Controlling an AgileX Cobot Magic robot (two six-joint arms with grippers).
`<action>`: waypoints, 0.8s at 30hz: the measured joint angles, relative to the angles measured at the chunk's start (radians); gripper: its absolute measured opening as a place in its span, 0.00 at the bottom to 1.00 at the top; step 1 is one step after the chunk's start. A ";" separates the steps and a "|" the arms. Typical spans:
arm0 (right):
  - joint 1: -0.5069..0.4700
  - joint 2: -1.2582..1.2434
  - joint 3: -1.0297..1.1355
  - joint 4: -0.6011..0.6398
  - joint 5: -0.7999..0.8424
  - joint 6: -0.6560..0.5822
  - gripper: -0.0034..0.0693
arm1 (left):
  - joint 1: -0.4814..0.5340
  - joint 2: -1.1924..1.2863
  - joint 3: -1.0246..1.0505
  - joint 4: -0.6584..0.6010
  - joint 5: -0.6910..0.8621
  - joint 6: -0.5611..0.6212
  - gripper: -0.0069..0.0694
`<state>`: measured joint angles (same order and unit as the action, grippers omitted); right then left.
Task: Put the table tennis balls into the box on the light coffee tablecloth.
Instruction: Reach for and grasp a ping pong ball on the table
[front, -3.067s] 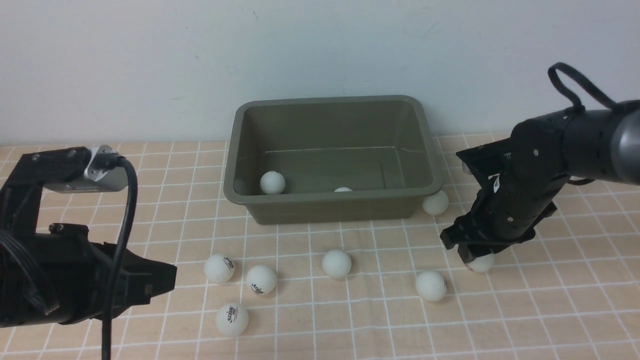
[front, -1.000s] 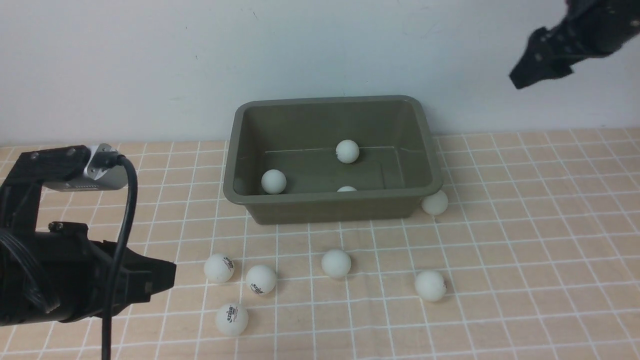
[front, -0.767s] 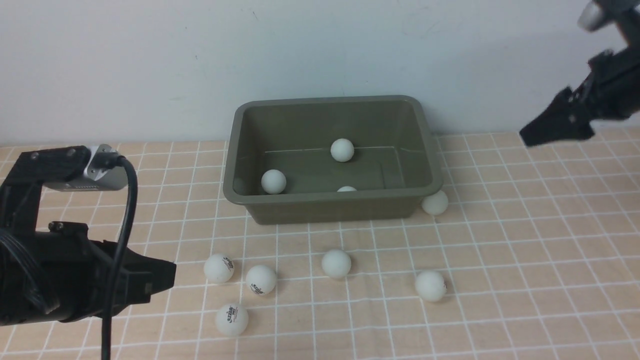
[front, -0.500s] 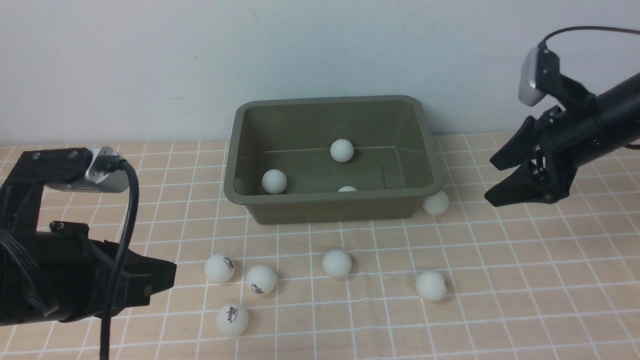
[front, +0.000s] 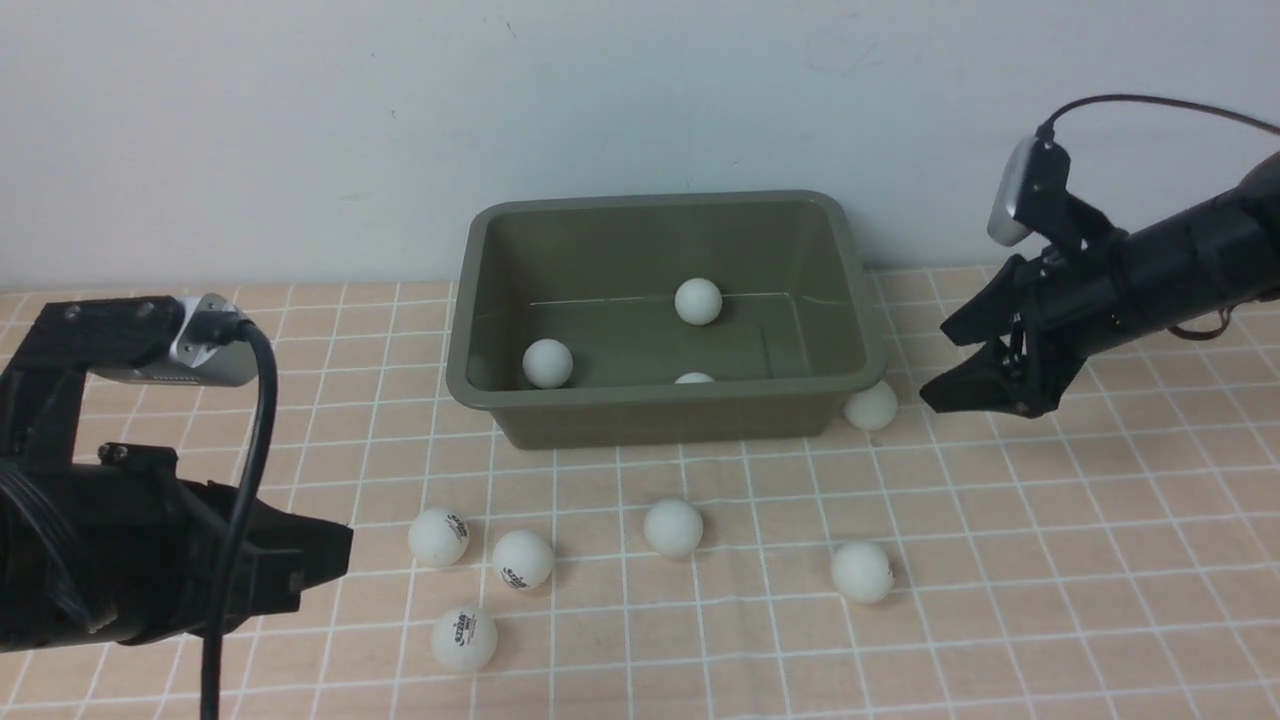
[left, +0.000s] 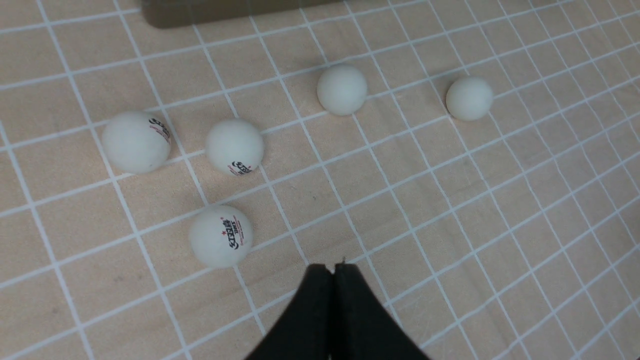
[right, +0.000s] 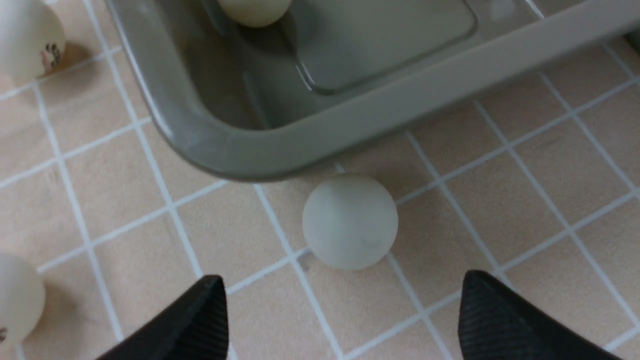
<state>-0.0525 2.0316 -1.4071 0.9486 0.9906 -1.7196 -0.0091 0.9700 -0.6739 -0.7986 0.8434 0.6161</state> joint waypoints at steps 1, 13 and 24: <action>0.000 0.004 0.000 0.011 -0.001 0.000 0.82 | 0.000 0.000 0.000 0.000 0.000 0.000 0.00; 0.040 0.039 0.000 0.072 -0.039 -0.018 0.82 | 0.000 0.000 0.000 0.000 0.000 0.001 0.00; 0.069 0.040 0.000 0.076 -0.118 -0.015 0.82 | 0.000 0.000 0.000 0.000 0.000 0.006 0.00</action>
<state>0.0164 2.0717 -1.4071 1.0246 0.8722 -1.7343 -0.0091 0.9700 -0.6739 -0.7986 0.8434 0.6217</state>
